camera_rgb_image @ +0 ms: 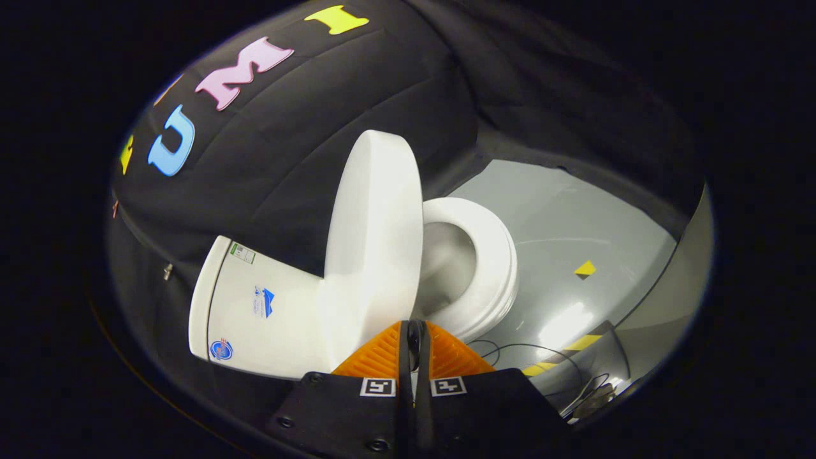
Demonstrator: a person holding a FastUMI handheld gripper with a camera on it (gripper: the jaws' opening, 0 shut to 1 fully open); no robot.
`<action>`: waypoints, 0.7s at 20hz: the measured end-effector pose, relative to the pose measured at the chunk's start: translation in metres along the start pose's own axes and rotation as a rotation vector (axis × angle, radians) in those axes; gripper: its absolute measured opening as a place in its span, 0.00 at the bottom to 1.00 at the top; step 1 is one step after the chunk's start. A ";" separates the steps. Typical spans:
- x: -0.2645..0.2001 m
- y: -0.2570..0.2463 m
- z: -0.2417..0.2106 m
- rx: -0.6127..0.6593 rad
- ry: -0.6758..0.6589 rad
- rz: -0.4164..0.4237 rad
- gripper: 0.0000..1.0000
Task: Open the toilet lid.
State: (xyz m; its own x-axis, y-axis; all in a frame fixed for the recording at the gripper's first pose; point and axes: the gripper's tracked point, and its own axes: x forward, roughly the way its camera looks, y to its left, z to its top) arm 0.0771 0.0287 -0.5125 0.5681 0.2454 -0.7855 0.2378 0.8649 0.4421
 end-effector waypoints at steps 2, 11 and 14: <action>-0.009 0.013 0.004 -0.044 -0.026 -0.045 0.06; -0.040 0.078 0.006 -0.154 -0.116 -0.123 0.05; -0.049 0.101 0.004 -0.206 -0.151 -0.143 0.05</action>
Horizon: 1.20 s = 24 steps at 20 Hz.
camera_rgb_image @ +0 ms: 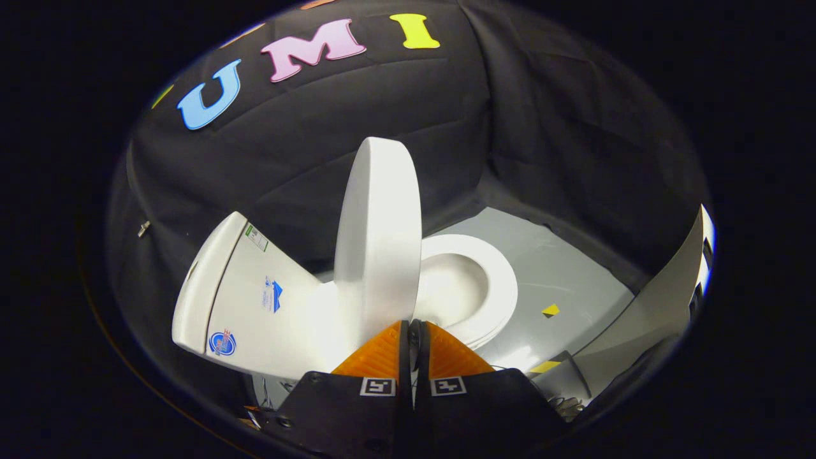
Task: Open the toilet lid.
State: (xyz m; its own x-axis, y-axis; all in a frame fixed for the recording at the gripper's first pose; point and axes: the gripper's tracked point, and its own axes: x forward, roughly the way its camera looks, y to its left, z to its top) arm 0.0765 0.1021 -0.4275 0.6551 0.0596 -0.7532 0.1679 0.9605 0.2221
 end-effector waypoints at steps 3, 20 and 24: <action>-0.011 0.025 0.002 -0.040 -0.034 -0.011 0.06; -0.043 0.151 -0.009 -0.290 -0.192 -0.010 0.06; -0.048 0.170 -0.017 -0.345 -0.220 -0.023 0.05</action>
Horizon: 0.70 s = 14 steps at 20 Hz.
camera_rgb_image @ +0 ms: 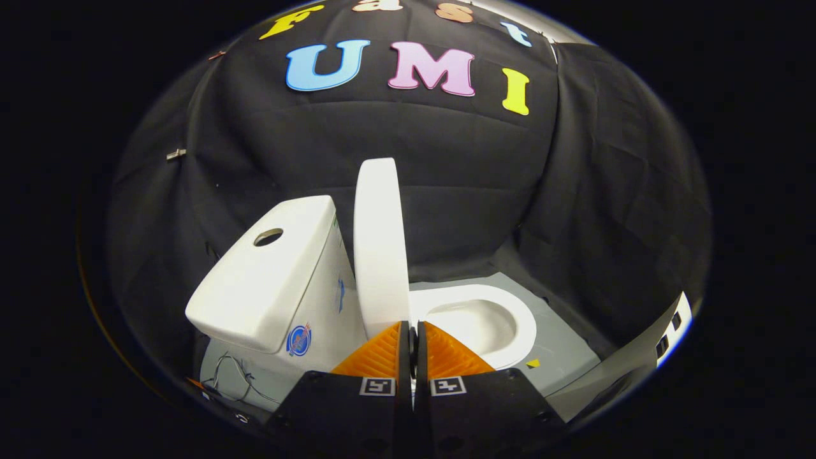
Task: Open the toilet lid.
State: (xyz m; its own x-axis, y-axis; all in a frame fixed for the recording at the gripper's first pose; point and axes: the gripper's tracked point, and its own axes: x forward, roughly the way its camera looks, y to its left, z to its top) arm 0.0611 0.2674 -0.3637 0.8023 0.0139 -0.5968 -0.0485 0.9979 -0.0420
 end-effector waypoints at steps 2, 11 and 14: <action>0.002 0.011 0.002 -0.029 -0.008 -0.005 0.06; -0.009 0.047 -0.003 -0.084 -0.028 0.036 0.06; -0.011 0.053 -0.002 -0.098 -0.025 0.043 0.06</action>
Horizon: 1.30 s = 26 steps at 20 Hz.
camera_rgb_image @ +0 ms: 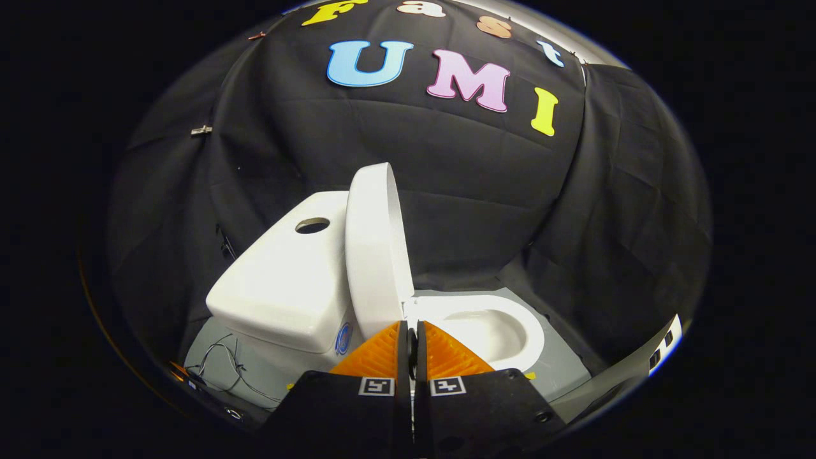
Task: Open the toilet lid.
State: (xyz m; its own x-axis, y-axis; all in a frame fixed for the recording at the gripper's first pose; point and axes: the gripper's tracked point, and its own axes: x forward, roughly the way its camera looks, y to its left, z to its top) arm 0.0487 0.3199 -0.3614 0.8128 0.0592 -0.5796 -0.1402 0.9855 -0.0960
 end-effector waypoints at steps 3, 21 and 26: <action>-0.002 0.007 0.000 -0.013 0.005 0.017 0.06; -0.014 0.009 0.006 -0.093 -0.026 0.036 0.88; -0.032 -0.002 0.030 -0.059 -0.087 0.046 0.99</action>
State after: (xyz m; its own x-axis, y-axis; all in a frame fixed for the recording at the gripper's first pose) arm 0.0400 0.3206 -0.3186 0.8504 0.1208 -0.5121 -0.2099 0.9704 -0.1196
